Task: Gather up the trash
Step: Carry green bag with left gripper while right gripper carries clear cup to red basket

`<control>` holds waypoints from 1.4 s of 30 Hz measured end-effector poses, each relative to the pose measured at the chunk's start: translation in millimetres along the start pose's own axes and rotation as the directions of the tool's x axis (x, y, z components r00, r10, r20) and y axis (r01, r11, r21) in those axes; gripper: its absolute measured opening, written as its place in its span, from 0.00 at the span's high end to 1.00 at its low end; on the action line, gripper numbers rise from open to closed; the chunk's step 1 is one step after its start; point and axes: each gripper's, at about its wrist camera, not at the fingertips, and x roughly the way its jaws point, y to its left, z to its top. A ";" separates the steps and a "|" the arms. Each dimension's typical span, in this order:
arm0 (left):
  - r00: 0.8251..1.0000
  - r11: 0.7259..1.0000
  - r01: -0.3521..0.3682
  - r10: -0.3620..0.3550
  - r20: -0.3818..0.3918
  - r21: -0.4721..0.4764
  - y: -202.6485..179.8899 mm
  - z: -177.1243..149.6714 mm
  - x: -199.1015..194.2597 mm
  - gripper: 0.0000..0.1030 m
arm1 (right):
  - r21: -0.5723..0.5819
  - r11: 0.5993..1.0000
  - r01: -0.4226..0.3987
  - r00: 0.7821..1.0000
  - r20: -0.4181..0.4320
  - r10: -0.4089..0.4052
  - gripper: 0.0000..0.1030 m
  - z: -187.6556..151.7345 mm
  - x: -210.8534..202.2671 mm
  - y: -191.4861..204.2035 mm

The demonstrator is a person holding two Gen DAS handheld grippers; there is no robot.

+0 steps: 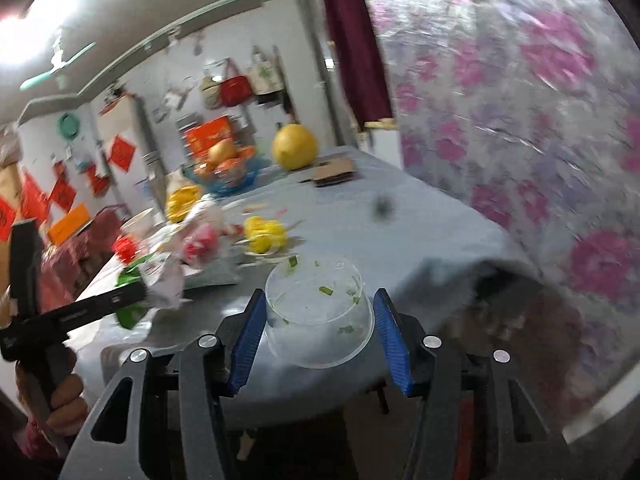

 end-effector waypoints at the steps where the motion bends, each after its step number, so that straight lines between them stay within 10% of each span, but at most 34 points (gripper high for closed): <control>1: 1.000 1.000 -0.005 0.005 -0.007 -0.002 -1.7 -0.5 2.2 0.55 | 0.017 1.000 -0.003 1.000 -0.008 0.003 0.47 -0.9 1.5 -4.5; 13: 0.998 0.999 -0.032 0.033 -0.051 0.018 -24.0 -0.4 38.4 0.30 | 0.034 0.998 0.054 0.998 -0.026 -0.053 0.47 -17.8 3.5 -24.7; 21: 1.000 1.000 0.003 -0.004 -0.018 -0.010 -30.4 0.2 33.1 0.53 | 0.123 0.989 0.084 0.996 -0.028 -0.081 0.47 -30.1 -0.5 -57.6; 42: 0.994 0.993 0.093 -0.097 0.050 0.076 -70.4 12.3 5.5 0.65 | 0.173 0.978 0.119 0.993 -0.008 -0.120 0.47 -28.7 -7.5 -80.3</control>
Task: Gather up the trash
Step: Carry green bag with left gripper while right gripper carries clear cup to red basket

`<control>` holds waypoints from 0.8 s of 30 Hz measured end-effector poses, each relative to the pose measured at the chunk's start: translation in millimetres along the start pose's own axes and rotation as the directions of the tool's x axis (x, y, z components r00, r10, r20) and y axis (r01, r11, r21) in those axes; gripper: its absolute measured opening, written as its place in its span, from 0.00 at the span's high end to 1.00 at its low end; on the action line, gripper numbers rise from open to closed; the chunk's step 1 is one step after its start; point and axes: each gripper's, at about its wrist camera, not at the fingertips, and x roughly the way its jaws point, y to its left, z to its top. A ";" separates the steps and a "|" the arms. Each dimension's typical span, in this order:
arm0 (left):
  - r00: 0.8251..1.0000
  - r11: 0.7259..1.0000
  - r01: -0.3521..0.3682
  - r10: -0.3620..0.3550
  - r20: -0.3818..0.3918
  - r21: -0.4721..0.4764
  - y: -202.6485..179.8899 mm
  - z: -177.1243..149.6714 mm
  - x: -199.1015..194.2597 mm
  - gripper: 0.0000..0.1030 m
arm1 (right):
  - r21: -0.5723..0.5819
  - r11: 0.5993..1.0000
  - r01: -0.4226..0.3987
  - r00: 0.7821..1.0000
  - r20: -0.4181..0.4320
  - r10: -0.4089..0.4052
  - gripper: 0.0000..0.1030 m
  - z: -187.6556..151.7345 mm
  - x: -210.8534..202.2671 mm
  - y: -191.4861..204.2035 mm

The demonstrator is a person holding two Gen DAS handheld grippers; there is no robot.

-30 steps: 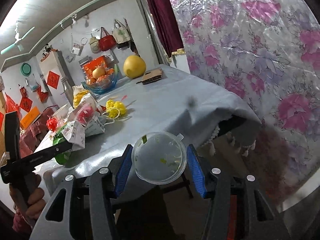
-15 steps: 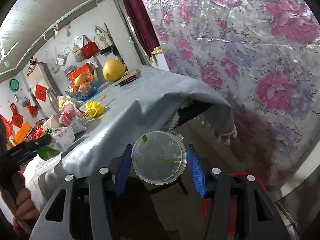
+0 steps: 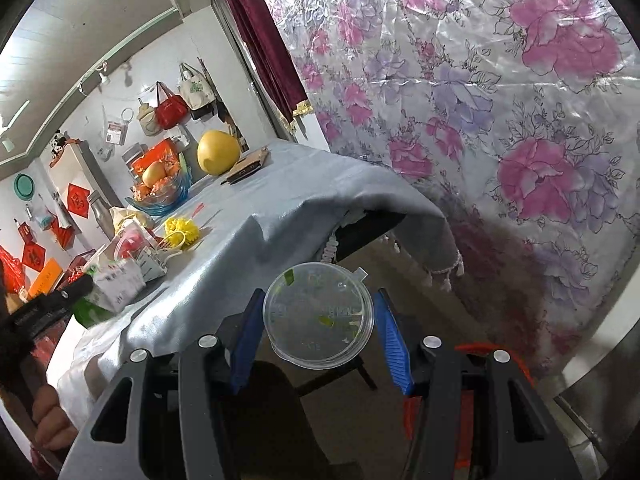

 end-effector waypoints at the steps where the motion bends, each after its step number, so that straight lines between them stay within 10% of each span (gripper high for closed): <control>1: 1.000 1.000 0.020 -0.020 0.000 0.012 -6.0 4.0 -0.8 0.65 | 0.001 1.000 0.010 1.000 0.001 -0.010 0.47 0.7 -0.5 -2.7; 12: 0.973 0.961 0.226 -0.218 -0.071 0.161 -97.7 8.5 9.9 0.65 | 0.071 0.968 0.242 0.960 -0.160 -0.229 0.47 -13.5 32.6 -77.8; 15: 0.957 0.940 0.282 -0.263 -0.121 0.191 -123.0 3.5 23.5 0.65 | 0.119 0.947 0.300 0.933 -0.241 -0.265 0.25 -23.0 43.9 -105.8; 24: 0.912 0.875 0.387 -0.317 -0.260 0.290 -194.1 -29.0 63.5 0.71 | 0.307 0.905 0.293 0.956 -0.088 -0.280 0.22 -12.5 0.0 -152.6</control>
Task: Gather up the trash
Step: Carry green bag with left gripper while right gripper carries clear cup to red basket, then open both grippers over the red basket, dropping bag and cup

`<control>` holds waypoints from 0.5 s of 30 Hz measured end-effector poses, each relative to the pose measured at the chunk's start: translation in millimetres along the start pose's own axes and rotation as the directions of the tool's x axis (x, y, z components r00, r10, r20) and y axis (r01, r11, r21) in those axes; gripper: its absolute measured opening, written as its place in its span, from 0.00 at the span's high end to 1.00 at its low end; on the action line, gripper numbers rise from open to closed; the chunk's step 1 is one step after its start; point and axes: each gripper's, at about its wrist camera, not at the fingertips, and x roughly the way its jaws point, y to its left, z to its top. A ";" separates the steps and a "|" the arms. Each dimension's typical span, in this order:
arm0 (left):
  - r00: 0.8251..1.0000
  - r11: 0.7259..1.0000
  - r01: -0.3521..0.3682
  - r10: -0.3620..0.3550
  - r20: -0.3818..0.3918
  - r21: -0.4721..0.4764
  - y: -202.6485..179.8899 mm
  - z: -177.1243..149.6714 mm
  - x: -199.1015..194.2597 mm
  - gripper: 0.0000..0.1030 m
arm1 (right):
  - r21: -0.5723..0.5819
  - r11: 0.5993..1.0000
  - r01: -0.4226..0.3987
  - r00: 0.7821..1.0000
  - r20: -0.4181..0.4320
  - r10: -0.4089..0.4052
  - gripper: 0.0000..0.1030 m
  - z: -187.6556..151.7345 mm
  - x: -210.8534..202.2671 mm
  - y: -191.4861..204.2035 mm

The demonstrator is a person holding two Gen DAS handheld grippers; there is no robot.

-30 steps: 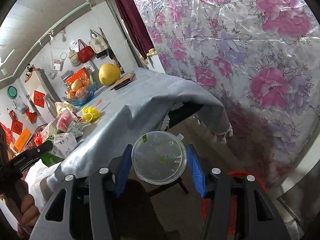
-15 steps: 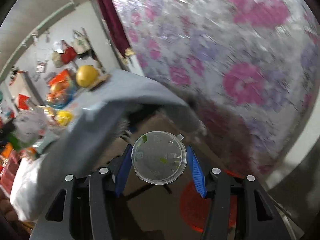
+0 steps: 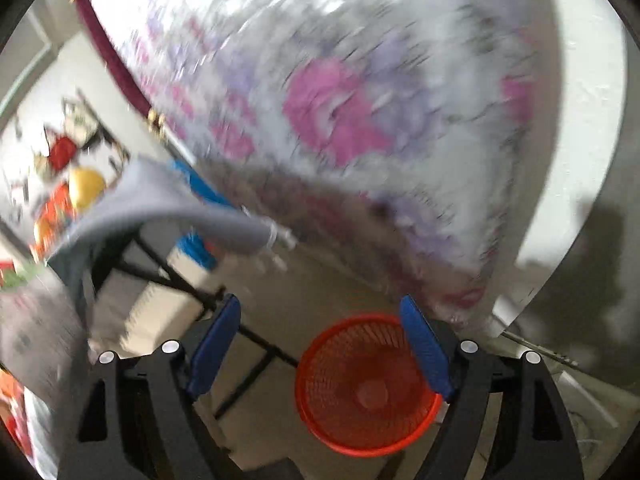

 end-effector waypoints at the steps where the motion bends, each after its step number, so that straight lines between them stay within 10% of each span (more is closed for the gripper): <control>1: 1.000 1.000 0.011 -0.011 -0.020 0.016 -7.1 -0.4 10.7 0.72 | 0.013 1.000 -0.003 1.000 0.019 0.003 0.22 1.2 -3.8 -4.4; 9: 0.968 0.998 0.064 -0.056 -0.245 0.026 -34.7 -25.2 119.6 0.72 | 0.063 0.998 -0.014 0.999 0.047 0.011 0.22 14.3 -9.9 -26.2; 15: 0.942 0.998 0.067 -0.067 -0.329 -0.010 -27.0 -36.5 149.9 0.52 | 0.086 0.996 -0.031 0.998 0.051 0.027 0.22 13.0 -11.6 -34.3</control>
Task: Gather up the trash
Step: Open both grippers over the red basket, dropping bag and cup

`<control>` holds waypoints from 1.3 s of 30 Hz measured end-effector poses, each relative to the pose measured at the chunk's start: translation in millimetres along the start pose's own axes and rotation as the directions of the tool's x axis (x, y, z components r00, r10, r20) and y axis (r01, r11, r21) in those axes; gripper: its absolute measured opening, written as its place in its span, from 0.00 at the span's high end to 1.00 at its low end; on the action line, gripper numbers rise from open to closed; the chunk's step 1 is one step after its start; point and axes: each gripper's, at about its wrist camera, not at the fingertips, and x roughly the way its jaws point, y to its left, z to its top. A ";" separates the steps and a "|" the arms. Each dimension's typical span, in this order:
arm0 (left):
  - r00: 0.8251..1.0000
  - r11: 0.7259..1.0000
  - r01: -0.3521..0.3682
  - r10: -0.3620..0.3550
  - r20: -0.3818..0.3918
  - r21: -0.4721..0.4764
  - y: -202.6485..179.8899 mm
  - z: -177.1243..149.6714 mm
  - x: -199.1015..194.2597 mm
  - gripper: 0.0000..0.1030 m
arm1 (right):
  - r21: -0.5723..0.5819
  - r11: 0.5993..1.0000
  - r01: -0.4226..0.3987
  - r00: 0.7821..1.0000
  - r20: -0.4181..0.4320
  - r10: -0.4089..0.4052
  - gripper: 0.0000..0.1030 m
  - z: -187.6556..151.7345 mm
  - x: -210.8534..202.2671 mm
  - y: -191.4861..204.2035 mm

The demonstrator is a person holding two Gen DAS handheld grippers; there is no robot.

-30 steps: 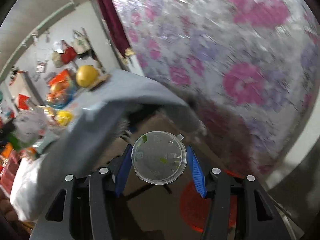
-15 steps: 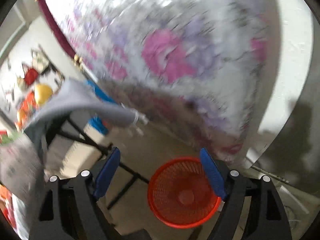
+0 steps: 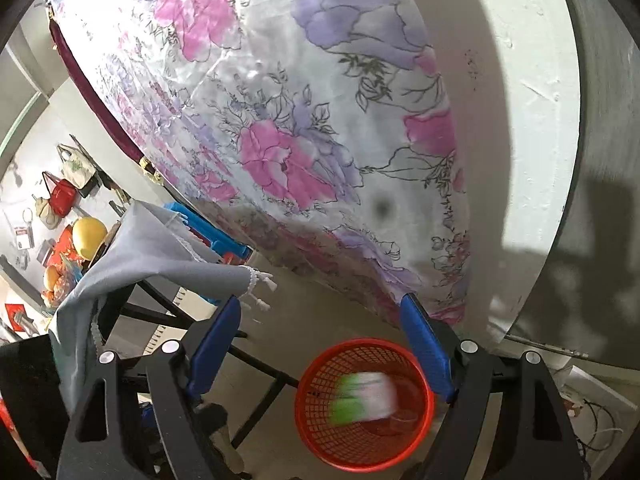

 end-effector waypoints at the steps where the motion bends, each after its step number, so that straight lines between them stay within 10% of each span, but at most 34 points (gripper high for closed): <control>1: 1.000 1.000 -0.010 0.010 0.002 0.006 -0.1 -0.7 -0.2 0.51 | 0.001 1.000 -0.002 1.000 -0.002 0.002 0.22 -0.3 -0.4 -0.2; 22: 0.965 0.991 -0.105 0.121 0.234 -0.081 27.9 -10.4 -116.3 0.23 | -0.129 0.987 -0.096 0.995 0.017 0.099 0.16 -16.3 -21.4 64.4; 29: 0.926 0.980 -0.114 0.165 0.339 -0.166 60.8 -21.1 -170.5 0.18 | -0.205 0.968 -0.145 0.986 0.049 0.158 0.13 -23.2 -44.4 104.4; 39: 0.821 0.866 -0.211 0.408 0.399 -0.453 160.3 -70.8 -247.5 0.10 | -0.336 0.893 -0.300 0.948 -0.001 0.318 0.09 -44.8 -58.3 202.5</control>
